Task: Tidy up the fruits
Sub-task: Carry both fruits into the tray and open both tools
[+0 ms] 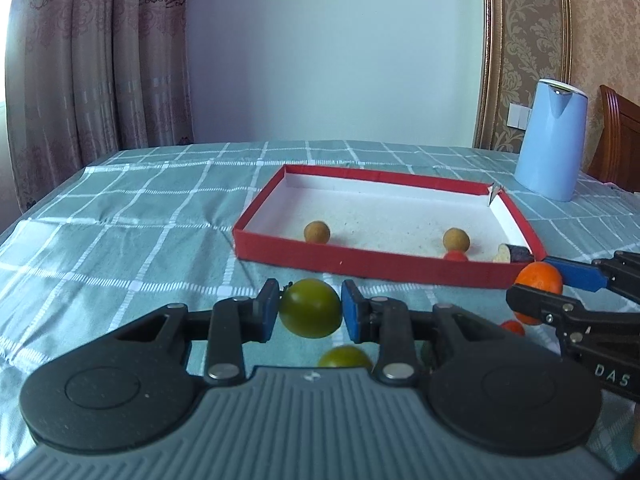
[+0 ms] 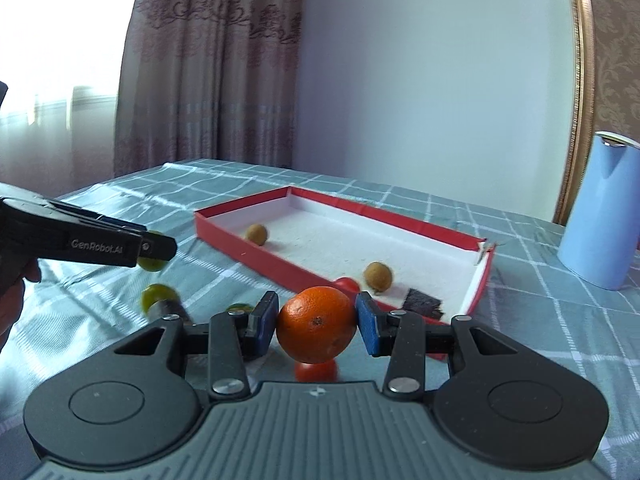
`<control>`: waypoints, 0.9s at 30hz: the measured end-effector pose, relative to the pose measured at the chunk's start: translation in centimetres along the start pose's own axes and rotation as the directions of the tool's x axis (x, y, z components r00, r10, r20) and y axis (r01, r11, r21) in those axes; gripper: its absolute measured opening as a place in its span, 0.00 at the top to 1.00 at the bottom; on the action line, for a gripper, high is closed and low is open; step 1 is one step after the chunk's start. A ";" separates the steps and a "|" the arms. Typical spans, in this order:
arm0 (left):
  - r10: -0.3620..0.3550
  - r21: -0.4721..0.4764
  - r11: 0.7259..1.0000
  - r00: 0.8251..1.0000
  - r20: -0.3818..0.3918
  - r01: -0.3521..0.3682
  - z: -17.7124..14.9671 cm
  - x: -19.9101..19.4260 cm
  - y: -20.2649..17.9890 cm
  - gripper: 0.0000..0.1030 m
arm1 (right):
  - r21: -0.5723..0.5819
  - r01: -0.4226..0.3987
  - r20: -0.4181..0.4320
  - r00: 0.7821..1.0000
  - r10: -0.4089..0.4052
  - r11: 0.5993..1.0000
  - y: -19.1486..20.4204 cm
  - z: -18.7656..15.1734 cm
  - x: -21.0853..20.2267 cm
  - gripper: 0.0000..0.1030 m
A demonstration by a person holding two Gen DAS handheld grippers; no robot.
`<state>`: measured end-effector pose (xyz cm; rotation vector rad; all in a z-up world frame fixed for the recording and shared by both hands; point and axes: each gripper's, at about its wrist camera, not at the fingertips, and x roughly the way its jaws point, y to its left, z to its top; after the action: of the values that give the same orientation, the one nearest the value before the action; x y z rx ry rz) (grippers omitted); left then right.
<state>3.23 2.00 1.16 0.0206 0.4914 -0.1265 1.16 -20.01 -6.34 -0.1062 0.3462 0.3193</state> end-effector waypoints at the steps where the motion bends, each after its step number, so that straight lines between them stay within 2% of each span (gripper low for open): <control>1: 0.001 0.005 1.000 1.000 0.002 -0.001 0.3 0.3 -0.2 0.71 | 0.011 0.014 -0.001 1.000 -0.014 1.000 -0.4 0.2 0.2 0.59; 6: 0.007 0.019 1.000 1.000 0.007 -0.008 1.6 2.3 -1.6 0.71 | 0.065 0.088 -0.017 0.996 -0.087 0.994 -2.2 2.1 1.6 0.60; 9: 0.014 0.032 0.999 1.000 0.001 -0.014 2.4 3.8 -2.6 0.71 | 0.076 0.164 -0.037 0.986 -0.162 0.984 -3.3 3.4 3.4 0.60; 13: 0.023 0.048 0.999 1.000 -0.001 -0.023 3.6 5.8 -3.5 0.71 | 0.112 0.224 -0.072 0.974 -0.217 0.968 -4.6 4.2 5.6 0.60; 27: 0.074 0.103 0.992 0.996 -0.042 -0.070 4.6 11.3 -5.5 0.71 | 0.101 0.335 -0.143 0.937 -0.319 0.937 -7.0 4.6 11.2 0.60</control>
<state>14.61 -4.99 -0.04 0.1409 0.5291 -0.0803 14.83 -22.68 -5.64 -0.0601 0.4645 -0.0409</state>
